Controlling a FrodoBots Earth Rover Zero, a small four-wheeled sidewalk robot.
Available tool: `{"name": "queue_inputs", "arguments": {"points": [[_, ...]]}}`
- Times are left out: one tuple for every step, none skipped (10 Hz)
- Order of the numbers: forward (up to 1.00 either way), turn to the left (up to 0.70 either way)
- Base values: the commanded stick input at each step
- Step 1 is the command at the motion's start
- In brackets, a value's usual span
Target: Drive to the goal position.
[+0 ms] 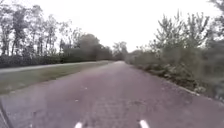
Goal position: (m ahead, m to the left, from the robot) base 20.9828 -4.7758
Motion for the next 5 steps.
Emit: {"name": "queue_inputs", "arguments": {"points": [[0.70,0.00],[0.70,0.00],[0.70,0.00],[0.70,0.00],[0.70,0.00]]}}
